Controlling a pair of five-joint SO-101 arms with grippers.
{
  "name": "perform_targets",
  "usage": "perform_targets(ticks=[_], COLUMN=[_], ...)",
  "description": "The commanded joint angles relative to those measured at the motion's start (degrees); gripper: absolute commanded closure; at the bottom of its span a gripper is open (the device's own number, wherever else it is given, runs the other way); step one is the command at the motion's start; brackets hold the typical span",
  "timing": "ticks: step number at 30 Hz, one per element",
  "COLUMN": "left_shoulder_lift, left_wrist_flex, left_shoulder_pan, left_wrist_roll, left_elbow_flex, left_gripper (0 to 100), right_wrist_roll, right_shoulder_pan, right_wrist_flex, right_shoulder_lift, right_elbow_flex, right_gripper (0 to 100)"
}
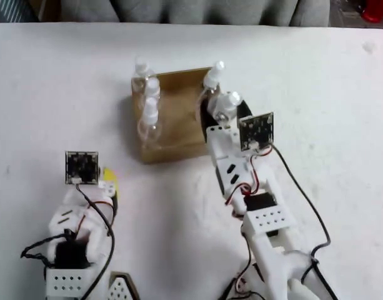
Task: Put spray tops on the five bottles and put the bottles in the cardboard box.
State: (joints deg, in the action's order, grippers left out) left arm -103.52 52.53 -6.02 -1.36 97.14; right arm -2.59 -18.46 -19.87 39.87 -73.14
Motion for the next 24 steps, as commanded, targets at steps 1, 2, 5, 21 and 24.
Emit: perform_targets(ticks=[1,2,5,21,24], left_shoulder_lift=[-1.36,-1.36,-1.36,-1.36,-1.36], left_wrist_flex=[-0.09,-0.09,-0.09,-0.09,-0.09], left_shoulder_pan=[-0.04,-0.04,-0.04,-0.04,-0.04], left_wrist_roll=[0.7,0.7,0.7,0.7,0.7], left_elbow_flex=[-0.09,-0.09,-0.09,-0.09,-0.09], left_gripper=[95,95,95,95,95], right_wrist_roll=[-0.09,-0.09,-0.09,-0.09,-0.09], right_shoulder_pan=[0.22,0.22,0.22,0.57,0.66], right_wrist_flex=[-2.59,-3.82,-8.4,-18.86,-18.86], right_shoulder_lift=[-1.71,-2.59,-6.2,-27.38,-29.76], right_elbow_flex=[2.11,2.02,2.02,8.7,9.76], right_gripper=[98.1,98.1,98.1,98.1,98.1])
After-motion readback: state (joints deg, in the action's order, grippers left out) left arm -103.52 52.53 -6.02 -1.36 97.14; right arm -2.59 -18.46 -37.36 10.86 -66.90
